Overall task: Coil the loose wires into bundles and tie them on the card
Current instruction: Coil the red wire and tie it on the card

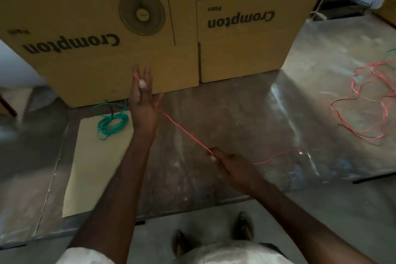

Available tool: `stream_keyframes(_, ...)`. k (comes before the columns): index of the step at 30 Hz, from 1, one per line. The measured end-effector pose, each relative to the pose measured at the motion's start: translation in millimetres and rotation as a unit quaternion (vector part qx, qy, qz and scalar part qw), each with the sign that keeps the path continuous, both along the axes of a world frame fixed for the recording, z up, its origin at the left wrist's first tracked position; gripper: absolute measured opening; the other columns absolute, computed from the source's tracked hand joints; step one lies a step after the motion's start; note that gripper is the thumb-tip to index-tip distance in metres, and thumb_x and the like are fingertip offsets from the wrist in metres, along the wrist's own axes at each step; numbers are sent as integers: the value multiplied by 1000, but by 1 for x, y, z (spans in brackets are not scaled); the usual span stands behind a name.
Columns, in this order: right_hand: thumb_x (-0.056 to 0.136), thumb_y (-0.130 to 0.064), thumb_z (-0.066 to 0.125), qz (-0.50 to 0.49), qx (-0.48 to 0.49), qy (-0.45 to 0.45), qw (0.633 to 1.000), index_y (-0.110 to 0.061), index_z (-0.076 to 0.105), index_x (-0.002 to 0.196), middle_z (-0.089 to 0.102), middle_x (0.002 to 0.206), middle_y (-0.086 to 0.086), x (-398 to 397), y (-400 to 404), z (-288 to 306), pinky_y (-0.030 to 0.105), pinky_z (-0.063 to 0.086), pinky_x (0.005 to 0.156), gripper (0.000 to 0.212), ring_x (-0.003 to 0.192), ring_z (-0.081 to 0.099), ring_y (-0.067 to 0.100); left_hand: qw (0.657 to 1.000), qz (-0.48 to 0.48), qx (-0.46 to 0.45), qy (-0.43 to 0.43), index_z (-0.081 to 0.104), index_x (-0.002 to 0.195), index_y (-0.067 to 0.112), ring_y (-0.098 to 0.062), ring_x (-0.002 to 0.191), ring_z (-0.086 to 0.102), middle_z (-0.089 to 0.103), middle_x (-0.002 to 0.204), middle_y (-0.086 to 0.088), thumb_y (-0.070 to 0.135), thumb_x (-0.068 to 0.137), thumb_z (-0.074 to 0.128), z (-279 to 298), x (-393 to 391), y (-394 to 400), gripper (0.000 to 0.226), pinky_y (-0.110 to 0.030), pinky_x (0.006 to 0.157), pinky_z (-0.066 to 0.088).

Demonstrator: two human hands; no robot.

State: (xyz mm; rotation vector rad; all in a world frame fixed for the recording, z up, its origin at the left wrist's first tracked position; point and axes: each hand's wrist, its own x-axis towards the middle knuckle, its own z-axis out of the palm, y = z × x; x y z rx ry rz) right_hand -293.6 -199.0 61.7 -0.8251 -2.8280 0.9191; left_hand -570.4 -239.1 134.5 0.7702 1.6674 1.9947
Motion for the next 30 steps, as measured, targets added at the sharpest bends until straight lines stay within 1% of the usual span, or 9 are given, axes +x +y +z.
stream_keyframes(4,112,-44,38,40,30,71,996,-29,56,126,72,94,4,17,37,38,33,48,72,27,84,68,22,954,-56,-180,235,34,166,28,-7,154,36,44,165,4,37,116,37,-47,7,14,50,-27,129,26)
stream_keyframes(7,111,-31,49,29,39,148,988,-26,63,114,68,102,-7,24,75,54,23,46,79,15,87,62,6,921,-189,-266,212,44,159,14,-6,144,46,48,160,-8,21,114,46,-65,43,8,46,4,104,28)
stream_keyframes(9,110,-28,53,-7,73,183,980,-23,65,114,70,107,-6,28,108,56,29,51,84,14,94,65,12,915,-277,-280,85,59,145,12,0,102,71,74,124,-16,14,113,48,-70,77,0,34,-5,80,47)
stream_keyframes(11,109,-25,56,-34,86,202,975,-18,68,113,71,106,-4,29,133,56,33,53,84,14,95,66,14,895,-372,-242,-45,68,134,13,-18,70,76,67,63,-9,19,114,44,-59,107,-10,32,-29,70,55)
stream_keyframes(14,108,-22,58,-44,62,223,972,-16,69,110,69,101,-4,26,151,49,33,51,80,13,90,64,12,846,-451,-108,-264,48,158,12,-50,102,74,52,52,-13,28,116,31,-25,136,-26,48,-73,105,45)
stream_keyframes(17,109,-19,57,-57,2,243,968,-17,69,109,68,96,-7,23,146,33,27,47,74,12,84,63,8,821,-457,41,-340,30,166,18,-45,105,76,71,69,-14,33,114,26,7,142,-27,54,-87,105,31)
stream_keyframes(25,108,-20,57,30,-106,176,978,-27,68,140,64,71,-19,12,81,7,14,45,70,34,64,56,-5,907,-239,206,-279,17,169,24,-38,146,51,80,108,-3,30,118,18,47,108,31,52,-83,105,38)
stream_keyframes(28,110,-20,55,45,-138,149,978,-22,68,138,64,70,-13,16,70,12,12,43,70,31,63,55,-5,983,-120,113,-84,17,169,25,-27,142,57,81,106,-7,30,119,22,48,91,49,51,-70,115,40)
stream_keyframes(30,110,-22,55,57,-152,132,978,-18,72,130,66,72,-12,20,69,23,13,42,69,27,65,56,-5,992,-67,-2,103,17,169,27,-8,133,62,81,95,-4,29,119,25,38,82,54,51,-40,125,36)
